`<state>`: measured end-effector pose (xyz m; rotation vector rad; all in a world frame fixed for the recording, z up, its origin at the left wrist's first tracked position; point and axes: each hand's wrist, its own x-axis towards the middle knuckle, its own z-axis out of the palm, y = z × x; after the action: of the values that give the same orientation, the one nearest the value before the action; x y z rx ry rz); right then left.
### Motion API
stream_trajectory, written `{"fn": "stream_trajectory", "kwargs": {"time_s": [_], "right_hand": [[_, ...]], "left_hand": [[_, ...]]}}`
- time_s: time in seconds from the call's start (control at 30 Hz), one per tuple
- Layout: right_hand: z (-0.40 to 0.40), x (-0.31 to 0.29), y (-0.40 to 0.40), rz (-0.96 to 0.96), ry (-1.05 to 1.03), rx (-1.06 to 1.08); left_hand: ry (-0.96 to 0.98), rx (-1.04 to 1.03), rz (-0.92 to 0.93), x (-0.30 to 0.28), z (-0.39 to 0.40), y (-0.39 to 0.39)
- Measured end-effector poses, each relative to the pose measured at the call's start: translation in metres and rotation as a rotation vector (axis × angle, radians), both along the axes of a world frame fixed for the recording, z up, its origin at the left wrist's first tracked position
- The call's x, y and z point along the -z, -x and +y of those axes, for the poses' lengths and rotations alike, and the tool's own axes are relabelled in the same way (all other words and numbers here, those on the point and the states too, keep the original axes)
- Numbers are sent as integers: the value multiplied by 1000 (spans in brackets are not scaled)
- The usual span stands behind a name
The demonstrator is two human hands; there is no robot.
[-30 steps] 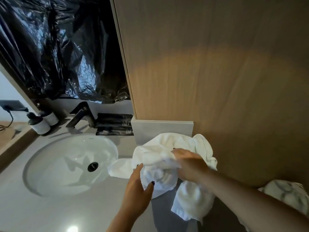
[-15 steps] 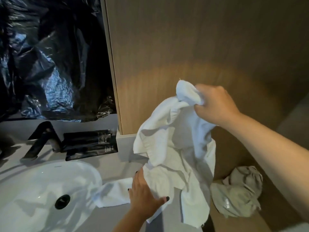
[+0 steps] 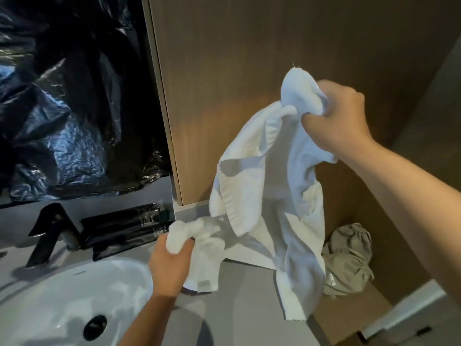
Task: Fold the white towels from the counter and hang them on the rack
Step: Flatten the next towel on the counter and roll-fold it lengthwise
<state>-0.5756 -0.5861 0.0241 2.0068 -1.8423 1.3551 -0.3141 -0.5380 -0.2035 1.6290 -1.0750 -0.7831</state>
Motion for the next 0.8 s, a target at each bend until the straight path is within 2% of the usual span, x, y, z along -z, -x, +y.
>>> {"fn": "stream_trajectory", "kwargs": {"time_s": [0.13,0.3,0.37,0.43,0.5,0.6,0.67,0.7,0.73,0.8], "right_hand": [[2,-25,-43,-159,143,-78],[-2,-23,-86,-300,386,-199],[-3,11,-95,-155,418,-236],[-5,59,-98,144,468,-275],[-6,104,-95,359,511,-272],[-4,158,-88,410,329,-267],[0,187,-82,509,192,-261],[3,199,-79,613,44,-260],[0,223,-68,680,-245,-276],[2,248,-48,650,-831,-281]], "left_hand": [[217,-55,103,-37,4,-11],[332,-171,343,-69,4,-29],[332,-190,400,-78,6,-34],[320,-216,472,-81,10,-40],[286,-255,546,-78,14,-48],[270,-334,648,-75,20,-59],[305,-343,695,-81,22,-63],[335,-342,692,-86,22,-63],[358,-349,681,-90,22,-63],[389,-351,667,-99,22,-59]]}}
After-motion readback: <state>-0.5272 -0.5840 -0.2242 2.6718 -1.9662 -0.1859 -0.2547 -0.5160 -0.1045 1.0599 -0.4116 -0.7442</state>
